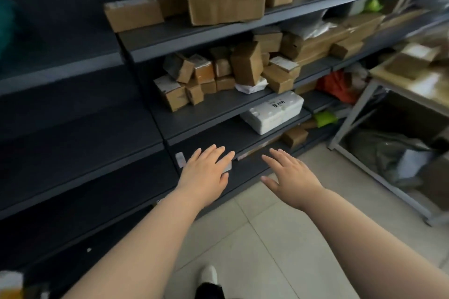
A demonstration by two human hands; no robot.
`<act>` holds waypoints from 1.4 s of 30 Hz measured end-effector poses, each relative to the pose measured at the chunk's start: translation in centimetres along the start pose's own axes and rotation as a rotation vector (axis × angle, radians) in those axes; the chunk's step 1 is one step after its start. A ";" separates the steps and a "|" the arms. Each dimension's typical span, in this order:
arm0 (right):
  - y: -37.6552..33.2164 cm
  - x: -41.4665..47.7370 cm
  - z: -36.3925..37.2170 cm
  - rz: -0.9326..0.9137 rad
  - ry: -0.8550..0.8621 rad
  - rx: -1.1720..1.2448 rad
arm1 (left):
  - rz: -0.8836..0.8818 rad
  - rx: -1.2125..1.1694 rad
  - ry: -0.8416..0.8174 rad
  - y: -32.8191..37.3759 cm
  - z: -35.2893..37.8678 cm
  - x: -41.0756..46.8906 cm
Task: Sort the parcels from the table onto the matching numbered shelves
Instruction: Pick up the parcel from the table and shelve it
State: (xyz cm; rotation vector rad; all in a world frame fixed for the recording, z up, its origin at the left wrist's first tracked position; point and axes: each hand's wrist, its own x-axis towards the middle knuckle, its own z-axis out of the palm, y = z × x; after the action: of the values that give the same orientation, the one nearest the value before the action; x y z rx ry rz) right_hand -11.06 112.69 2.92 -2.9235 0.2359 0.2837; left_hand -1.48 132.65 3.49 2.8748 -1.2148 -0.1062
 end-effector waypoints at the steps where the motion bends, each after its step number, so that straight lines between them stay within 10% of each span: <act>1: 0.4 0.4 -0.3 0.035 0.011 0.016 | 0.033 -0.001 -0.004 -0.2 0.0 1.4; 15: 7.5 5.4 -3.8 0.412 0.280 0.153 | 0.497 -0.019 0.050 4.9 -1.5 19.3; 42: 52.0 -2.0 -14.0 0.800 0.331 0.171 | 0.776 -0.013 0.072 46.6 -2.8 48.8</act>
State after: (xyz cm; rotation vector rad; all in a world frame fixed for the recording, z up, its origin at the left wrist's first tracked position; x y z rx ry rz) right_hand -19.72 59.73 7.63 -2.5400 1.3964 -0.1189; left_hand -0.68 65.19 5.58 2.1599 -2.1669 0.0067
